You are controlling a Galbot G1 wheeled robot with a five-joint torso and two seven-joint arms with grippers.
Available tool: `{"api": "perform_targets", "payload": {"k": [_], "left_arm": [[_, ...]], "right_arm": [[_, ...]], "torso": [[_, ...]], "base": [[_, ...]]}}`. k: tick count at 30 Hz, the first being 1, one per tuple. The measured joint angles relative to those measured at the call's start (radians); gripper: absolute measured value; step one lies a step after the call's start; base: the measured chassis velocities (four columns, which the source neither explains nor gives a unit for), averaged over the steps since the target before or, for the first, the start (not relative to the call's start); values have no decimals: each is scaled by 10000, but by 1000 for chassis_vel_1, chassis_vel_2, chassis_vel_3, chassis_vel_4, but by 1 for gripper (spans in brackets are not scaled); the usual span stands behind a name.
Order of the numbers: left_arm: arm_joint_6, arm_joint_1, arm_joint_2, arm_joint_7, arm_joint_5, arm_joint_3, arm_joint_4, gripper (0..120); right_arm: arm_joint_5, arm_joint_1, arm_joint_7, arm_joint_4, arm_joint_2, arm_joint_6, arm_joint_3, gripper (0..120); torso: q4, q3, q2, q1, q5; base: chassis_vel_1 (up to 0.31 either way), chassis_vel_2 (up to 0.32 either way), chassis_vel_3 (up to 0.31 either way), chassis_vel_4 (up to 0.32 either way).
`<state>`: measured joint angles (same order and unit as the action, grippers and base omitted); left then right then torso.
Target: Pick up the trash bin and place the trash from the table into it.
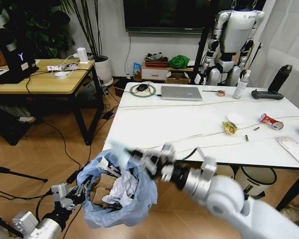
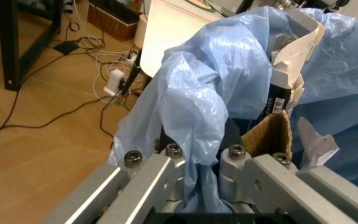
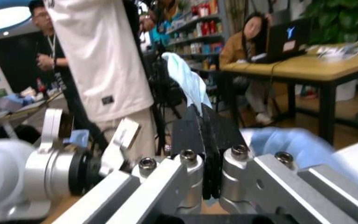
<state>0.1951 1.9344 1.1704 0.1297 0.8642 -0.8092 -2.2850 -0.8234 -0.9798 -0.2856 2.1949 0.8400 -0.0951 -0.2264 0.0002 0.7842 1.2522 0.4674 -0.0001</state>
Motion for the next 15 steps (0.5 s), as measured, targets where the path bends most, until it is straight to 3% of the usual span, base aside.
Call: {"api": "perform_targets", "payload": {"k": [7, 15], "left_arm": [[0, 32, 31, -3, 8, 22, -68, 1], [11, 25, 43, -15, -11, 68, -68, 1]], "right_arm": [[1212, -69, 169, -284, 83, 162, -248, 0], [1822, -349, 364, -188, -217, 241, 108, 26]], "torso": [[0, 0, 0, 0, 1], [-1, 1, 0, 0, 1]], "base": [[0, 0, 0, 0], [0, 0, 0, 0]]}}
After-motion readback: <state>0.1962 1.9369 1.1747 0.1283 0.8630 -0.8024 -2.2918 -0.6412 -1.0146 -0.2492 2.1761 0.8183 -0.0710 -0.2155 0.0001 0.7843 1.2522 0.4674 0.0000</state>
